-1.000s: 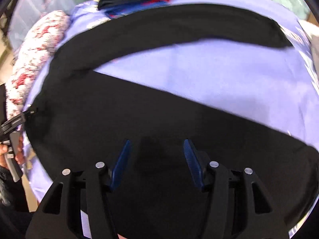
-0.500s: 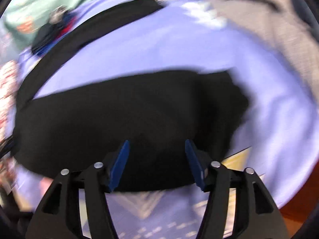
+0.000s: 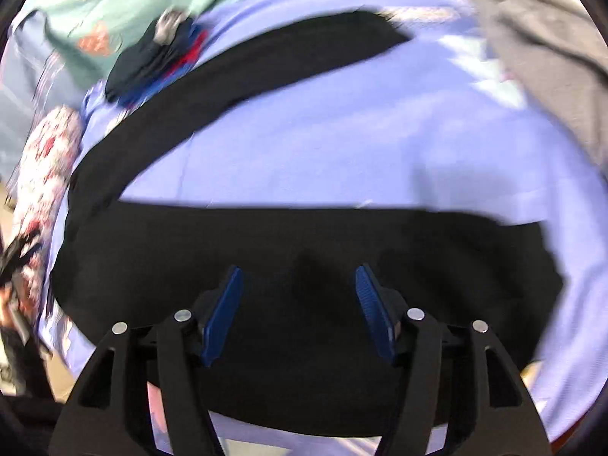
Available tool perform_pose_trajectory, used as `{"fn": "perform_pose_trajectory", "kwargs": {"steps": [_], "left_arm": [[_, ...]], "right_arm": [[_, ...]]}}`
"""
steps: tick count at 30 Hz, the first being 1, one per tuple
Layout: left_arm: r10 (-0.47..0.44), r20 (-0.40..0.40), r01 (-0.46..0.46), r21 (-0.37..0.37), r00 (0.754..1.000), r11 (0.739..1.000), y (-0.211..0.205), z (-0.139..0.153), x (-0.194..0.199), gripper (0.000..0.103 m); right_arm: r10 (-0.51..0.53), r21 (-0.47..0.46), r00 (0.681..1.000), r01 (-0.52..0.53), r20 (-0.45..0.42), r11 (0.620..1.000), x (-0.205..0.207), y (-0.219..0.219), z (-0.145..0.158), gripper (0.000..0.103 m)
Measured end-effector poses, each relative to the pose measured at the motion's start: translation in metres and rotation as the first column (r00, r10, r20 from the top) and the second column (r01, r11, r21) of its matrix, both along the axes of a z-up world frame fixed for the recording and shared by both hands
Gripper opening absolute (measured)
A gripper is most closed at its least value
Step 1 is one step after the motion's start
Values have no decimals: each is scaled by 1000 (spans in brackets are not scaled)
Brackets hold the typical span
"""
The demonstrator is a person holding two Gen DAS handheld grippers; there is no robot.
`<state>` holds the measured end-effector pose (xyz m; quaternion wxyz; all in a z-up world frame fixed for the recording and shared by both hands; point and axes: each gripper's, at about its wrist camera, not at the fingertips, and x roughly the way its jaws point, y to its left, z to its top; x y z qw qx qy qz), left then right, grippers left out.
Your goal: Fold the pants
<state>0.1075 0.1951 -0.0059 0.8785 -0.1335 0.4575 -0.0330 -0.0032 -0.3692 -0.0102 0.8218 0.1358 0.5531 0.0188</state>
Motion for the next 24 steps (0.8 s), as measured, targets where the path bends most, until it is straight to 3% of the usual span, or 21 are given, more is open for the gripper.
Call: {"fn": "perform_pose_trajectory", "kwargs": {"steps": [3,8,13,15,21,23,24], "left_arm": [[-1,-29,1,9,1000,1000,0,-19,28,97],[-84,-130,74,-78,988,994,-15,-53,82,97],[-71,-112,79,66,991,995,-13,-72,127,95],[-77,-103,83,60,992,995,-5,-70,140,95],[-37,-125,27,-82,992,996,26,-49,151,93],[-62,-97,56,-67,993,996,29,-37,149,94],[-77,-75,76,-21,994,997,30,-28,147,96]], "right_arm": [[-24,-3,999,24,-40,1000,2,3,-14,63],[-5,-32,999,7,35,999,17,15,8,63],[18,-38,999,-16,45,999,29,30,13,67],[25,-42,999,-24,33,999,39,42,8,67],[104,-77,992,-98,71,992,82,70,17,68],[148,-107,984,-137,97,985,108,84,22,73],[182,-139,977,-166,113,976,127,94,24,73]]}}
